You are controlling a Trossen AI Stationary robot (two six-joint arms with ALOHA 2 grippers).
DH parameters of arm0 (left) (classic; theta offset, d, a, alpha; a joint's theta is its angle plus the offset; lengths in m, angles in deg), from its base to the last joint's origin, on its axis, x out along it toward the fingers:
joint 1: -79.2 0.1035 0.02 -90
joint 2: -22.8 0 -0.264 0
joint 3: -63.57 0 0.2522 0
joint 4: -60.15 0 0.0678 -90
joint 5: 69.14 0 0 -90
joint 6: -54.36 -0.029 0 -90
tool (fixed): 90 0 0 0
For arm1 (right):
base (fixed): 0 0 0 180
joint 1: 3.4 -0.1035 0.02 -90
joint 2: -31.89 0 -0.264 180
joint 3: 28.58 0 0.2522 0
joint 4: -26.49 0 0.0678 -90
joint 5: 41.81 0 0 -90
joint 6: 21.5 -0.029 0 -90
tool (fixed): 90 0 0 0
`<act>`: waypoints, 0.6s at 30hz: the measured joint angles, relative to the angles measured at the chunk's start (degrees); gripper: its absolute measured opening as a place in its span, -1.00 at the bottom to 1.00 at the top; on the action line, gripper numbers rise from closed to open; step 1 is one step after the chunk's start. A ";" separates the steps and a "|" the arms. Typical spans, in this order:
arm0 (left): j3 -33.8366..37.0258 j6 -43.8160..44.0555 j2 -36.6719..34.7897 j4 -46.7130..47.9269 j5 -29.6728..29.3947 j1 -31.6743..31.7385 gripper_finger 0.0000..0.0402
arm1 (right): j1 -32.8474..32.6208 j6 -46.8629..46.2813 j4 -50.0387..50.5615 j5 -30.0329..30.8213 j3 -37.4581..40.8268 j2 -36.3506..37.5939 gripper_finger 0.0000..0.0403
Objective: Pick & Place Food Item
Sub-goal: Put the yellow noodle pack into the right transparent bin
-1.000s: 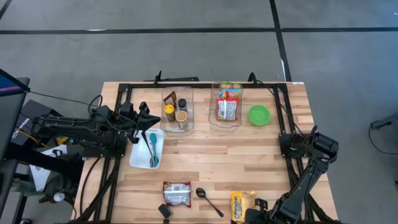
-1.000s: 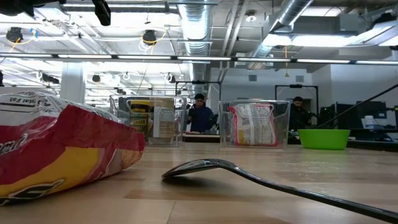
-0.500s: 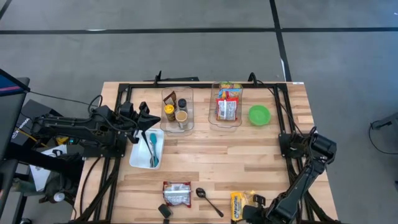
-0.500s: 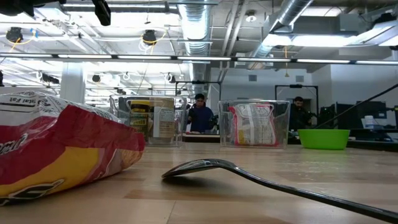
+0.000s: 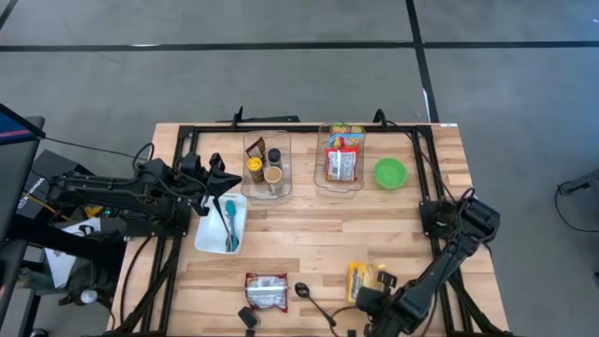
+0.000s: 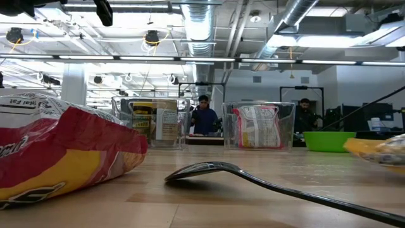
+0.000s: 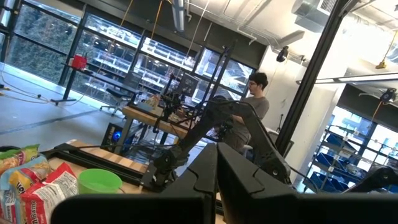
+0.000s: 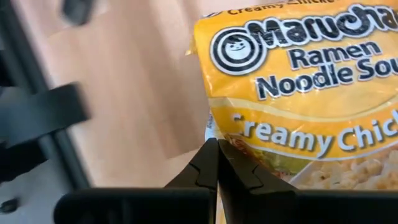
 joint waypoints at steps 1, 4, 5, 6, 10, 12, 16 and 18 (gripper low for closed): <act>0.00 0.00 0.00 0.00 -0.01 -0.01 -0.98 | 0.54 0.01 0.63 0.00 0.00 0.00 -1.00; 0.00 0.00 -0.01 0.00 0.00 0.01 -0.98 | 2.31 0.15 2.12 0.02 0.00 0.00 -1.00; 0.00 0.00 0.00 0.00 -0.01 -0.01 -0.98 | 2.92 0.43 2.26 0.04 0.00 0.00 -1.00; 0.00 0.00 0.00 0.00 0.01 0.00 -0.98 | 3.44 0.94 2.27 0.10 0.00 0.00 -1.00; 0.00 0.00 0.00 0.00 -0.01 0.02 -0.98 | 5.17 2.84 2.06 0.28 -0.01 0.23 -1.00; 0.00 0.00 0.00 0.00 0.00 0.00 -0.98 | 5.77 3.70 2.39 0.58 -0.54 0.24 -1.00; 0.00 0.00 0.00 0.00 0.00 0.00 -0.98 | 5.95 6.03 2.75 1.55 -2.92 0.31 -1.00; 0.00 0.00 -0.01 0.00 0.01 0.00 -0.98 | 5.83 7.14 3.26 1.78 -4.35 0.31 -1.00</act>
